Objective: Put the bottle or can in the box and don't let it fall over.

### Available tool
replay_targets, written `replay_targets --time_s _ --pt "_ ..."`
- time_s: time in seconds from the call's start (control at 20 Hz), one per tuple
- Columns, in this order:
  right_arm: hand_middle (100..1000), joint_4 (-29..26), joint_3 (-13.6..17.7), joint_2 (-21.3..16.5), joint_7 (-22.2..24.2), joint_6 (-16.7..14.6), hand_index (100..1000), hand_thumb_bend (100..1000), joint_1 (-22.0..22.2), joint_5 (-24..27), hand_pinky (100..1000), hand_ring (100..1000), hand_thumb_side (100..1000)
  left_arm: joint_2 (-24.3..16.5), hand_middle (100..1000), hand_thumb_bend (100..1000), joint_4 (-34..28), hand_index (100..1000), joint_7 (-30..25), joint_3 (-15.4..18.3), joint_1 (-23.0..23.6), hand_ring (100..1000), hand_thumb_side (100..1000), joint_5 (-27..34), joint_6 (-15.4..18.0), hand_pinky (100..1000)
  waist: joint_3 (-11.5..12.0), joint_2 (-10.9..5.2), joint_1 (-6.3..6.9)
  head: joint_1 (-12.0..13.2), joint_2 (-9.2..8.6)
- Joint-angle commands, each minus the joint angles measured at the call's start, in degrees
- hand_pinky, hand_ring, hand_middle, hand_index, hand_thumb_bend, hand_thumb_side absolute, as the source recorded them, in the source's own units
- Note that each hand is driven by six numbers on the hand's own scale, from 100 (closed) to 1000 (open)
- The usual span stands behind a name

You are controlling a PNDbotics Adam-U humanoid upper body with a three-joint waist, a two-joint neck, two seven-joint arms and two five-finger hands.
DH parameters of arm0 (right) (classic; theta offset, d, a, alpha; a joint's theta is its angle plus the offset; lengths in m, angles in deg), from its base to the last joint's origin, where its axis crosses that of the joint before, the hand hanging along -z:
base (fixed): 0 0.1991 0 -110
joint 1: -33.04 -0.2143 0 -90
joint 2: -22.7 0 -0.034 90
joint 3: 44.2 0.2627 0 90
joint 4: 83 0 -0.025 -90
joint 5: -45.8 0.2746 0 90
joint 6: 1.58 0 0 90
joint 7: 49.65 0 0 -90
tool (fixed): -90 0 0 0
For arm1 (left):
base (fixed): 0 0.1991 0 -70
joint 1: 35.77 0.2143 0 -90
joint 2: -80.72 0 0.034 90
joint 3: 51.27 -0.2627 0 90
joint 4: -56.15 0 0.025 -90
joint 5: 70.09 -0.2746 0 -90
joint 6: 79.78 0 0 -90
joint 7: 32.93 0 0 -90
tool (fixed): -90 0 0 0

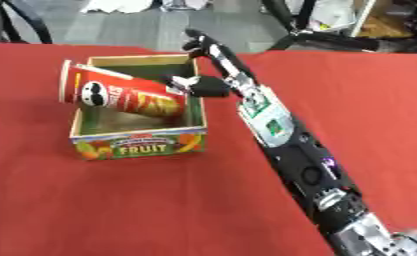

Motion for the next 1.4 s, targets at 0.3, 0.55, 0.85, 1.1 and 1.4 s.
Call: replay_targets --time_s 0.3,0.55,0.85,1.1,1.4 --pt "781 -14.2 0.9 -8.9 -0.6 2.5 1000 438 7.7 18.0 926 793 406 -1.2 818 662 -0.6 885 0.9 1.3 0.8 860 718 -0.2 -0.1 864 -2.6 -2.08 0.11 3.3 0.81" --pt "782 -23.5 3.0 -15.1 -0.8 4.8 988 395 17.3 25.9 897 790 396 -1.5 818 661 -0.6 885 1.4 1.7 1.3 860 717 -0.4 -0.3 864 -4.5 -2.41 -0.07 5.1 1.47" --pt "786 -31.3 6.6 -17.5 -2.0 5.1 986 356 27.4 26.5 877 788 400 -1.5 818 660 -0.6 885 1.6 1.8 1.8 860 719 -0.6 -0.4 864 -5.4 -2.56 -0.26 6.3 1.79" --pt "791 -35.2 9.3 -16.0 -3.3 4.8 981 332 33.1 24.9 875 788 401 -1.5 818 659 -0.5 886 1.5 1.8 2.0 860 719 -0.6 -0.3 864 -5.6 -2.51 -0.16 7.1 2.45" --pt "794 -37.2 10.7 -13.3 -4.3 4.1 974 318 36.7 23.8 872 788 409 -1.2 819 657 -0.3 886 1.3 1.6 2.2 861 720 -0.7 -0.3 865 -6.4 -2.83 0.18 7.7 3.7"
